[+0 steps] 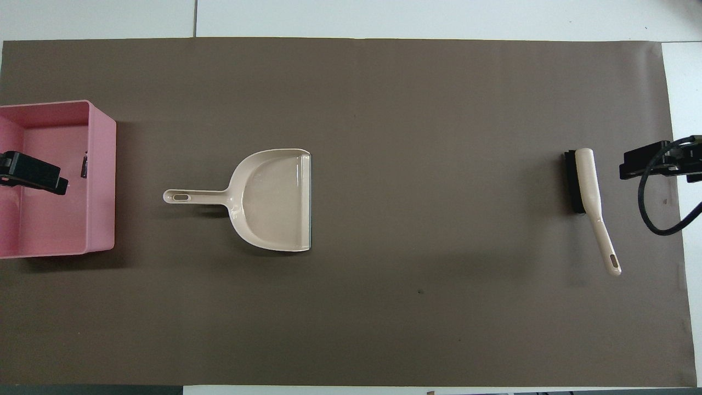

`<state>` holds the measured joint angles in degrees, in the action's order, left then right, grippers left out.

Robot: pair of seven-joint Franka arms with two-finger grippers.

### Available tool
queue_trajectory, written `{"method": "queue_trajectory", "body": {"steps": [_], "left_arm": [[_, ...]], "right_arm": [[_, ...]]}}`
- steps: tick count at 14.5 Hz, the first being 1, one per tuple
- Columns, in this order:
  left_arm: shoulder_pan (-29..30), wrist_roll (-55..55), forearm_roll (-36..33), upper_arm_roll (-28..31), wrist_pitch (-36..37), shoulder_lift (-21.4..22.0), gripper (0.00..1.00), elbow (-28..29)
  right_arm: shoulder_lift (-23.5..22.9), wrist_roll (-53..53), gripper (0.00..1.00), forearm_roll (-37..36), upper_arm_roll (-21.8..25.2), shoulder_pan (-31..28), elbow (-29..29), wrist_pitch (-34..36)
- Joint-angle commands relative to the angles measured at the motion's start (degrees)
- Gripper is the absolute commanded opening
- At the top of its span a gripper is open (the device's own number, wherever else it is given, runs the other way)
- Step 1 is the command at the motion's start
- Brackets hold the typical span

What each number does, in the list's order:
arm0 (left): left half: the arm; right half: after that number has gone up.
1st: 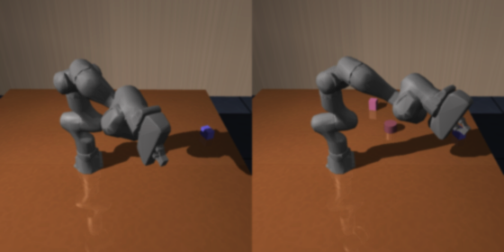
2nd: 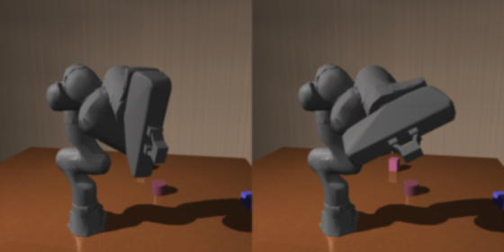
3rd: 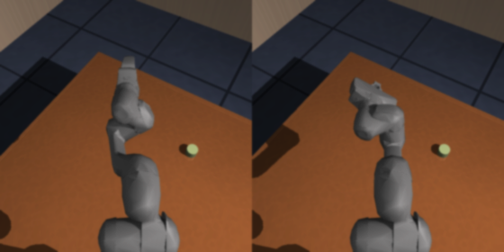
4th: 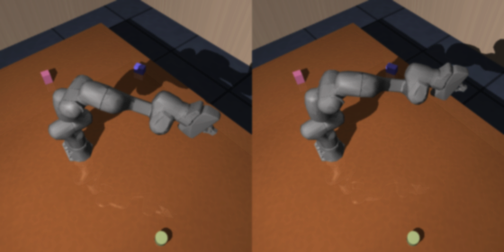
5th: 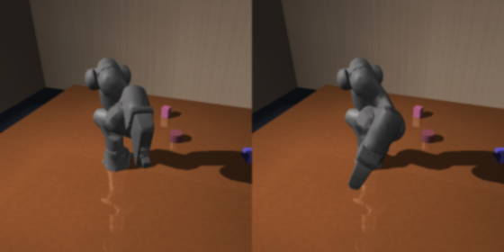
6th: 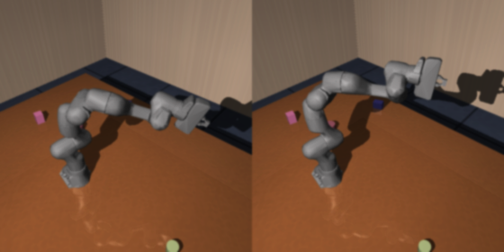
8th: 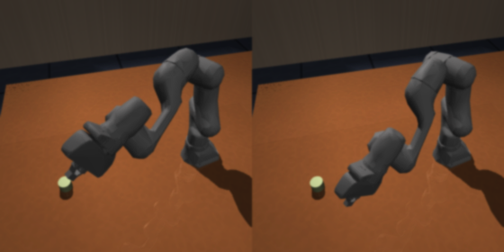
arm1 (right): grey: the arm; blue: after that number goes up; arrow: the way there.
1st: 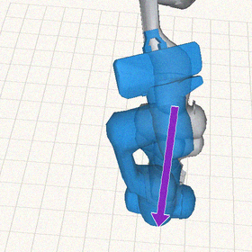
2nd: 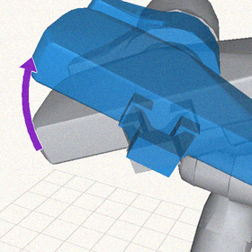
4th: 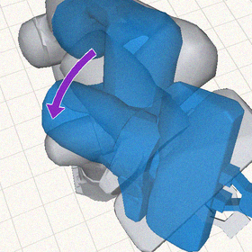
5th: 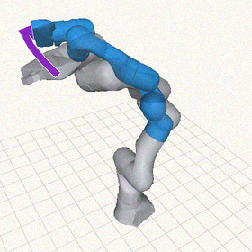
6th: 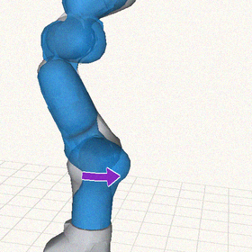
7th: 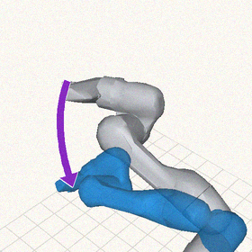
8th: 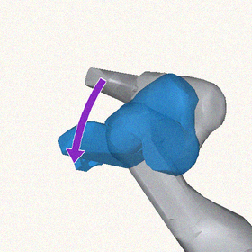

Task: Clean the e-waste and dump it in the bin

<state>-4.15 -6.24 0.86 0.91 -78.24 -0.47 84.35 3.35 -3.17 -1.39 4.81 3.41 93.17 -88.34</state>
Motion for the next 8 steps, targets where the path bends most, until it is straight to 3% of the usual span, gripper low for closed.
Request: {"method": "queue_trajectory", "body": {"steps": [1, 8], "left_arm": [[0.02, 0.52, -0.07, 0.23, -0.85, -0.5, 1.0, -1.29], [-0.16, 0.52, -0.77, 0.23, -1.65, -0.06, 1.0, -0.68]], "right_arm": [[0.43, 1.23, 0.99, 0.86, -0.51, -0.94, 0.61, -0.25], [0.43, 1.23, 0.99, 0.86, -0.51, -0.94, 0.61, -0.25]]}}
